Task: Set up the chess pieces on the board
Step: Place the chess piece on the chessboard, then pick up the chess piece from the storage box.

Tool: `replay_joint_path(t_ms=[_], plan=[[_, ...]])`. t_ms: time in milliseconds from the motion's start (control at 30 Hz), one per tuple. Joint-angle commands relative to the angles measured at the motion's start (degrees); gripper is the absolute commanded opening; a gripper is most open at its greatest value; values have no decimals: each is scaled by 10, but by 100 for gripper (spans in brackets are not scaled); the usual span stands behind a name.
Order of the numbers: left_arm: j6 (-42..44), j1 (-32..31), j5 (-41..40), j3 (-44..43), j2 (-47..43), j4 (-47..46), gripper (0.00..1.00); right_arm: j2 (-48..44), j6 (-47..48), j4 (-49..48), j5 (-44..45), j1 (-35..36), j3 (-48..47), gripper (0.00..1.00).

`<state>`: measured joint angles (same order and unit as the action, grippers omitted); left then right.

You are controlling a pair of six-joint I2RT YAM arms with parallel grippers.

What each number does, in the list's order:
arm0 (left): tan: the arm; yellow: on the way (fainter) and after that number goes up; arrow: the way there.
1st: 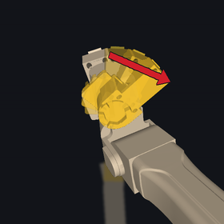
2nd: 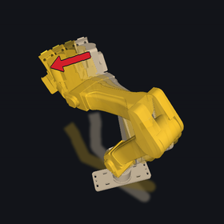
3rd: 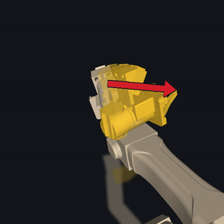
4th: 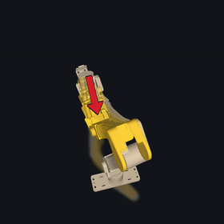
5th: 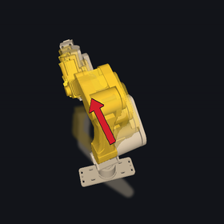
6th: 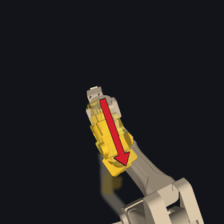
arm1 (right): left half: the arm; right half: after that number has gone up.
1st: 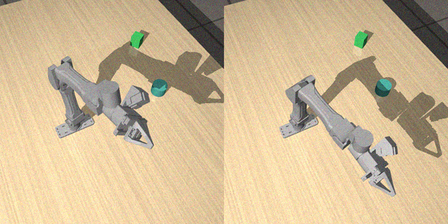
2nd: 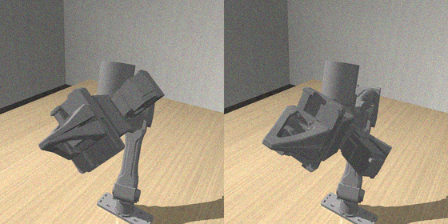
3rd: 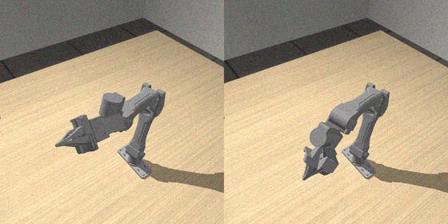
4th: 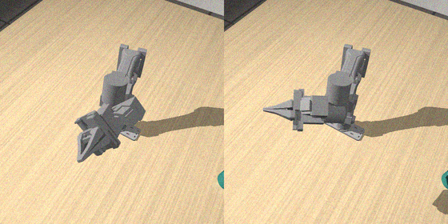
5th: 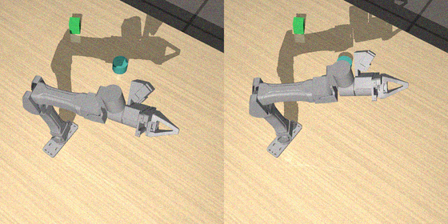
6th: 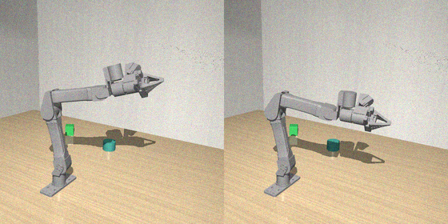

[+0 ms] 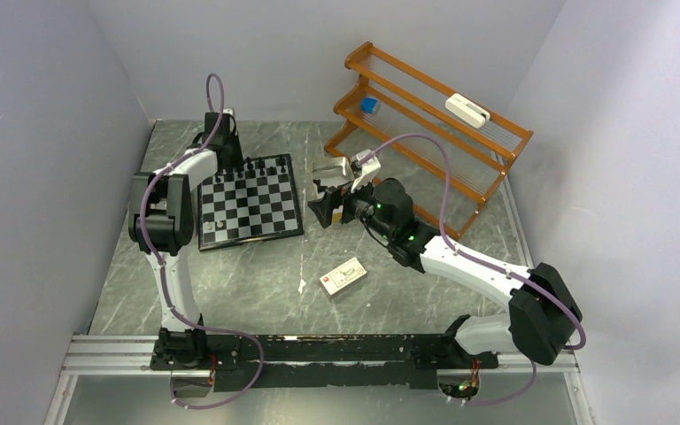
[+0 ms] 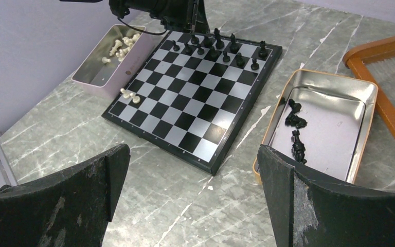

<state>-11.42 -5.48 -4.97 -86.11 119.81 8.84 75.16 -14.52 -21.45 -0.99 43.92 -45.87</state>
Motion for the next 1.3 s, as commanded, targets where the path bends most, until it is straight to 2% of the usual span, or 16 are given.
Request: replay_joint_path(t_ms=[0, 467, 767, 833, 867, 900, 933, 1067, 1133, 1267], plan=[[12, -3, -5, -15, 3, 2, 29, -1, 4, -3, 1, -4, -5, 100], [4, -3, 26, -63, -16, 41, 40, 21, -8, 15, -4, -6, -20, 100], [-18, -3, 51, -100, -106, 106, 53, 62, -69, 123, 77, -36, -82, 100], [-24, -3, 70, -97, -136, 119, 59, 65, -67, 124, 76, -39, -83, 100], [-26, -3, 84, -91, -152, 123, 65, 66, -64, 123, 76, -40, -82, 100], [-27, -3, 98, -83, -169, 125, 94, 68, -63, 122, 77, -41, -80, 100], [-28, -3, 110, -74, -186, 128, 99, 70, -60, 120, 76, -44, -81, 100], [-52, -4, 163, -14, -260, 127, 100, 87, -50, 121, 77, -50, -91, 96], [-62, -8, 200, 38, -307, 101, 100, 97, -31, 120, 69, -52, -97, 90], [-69, -14, 204, 102, -376, 111, 100, 120, 3, 124, 69, -55, -111, 78]])
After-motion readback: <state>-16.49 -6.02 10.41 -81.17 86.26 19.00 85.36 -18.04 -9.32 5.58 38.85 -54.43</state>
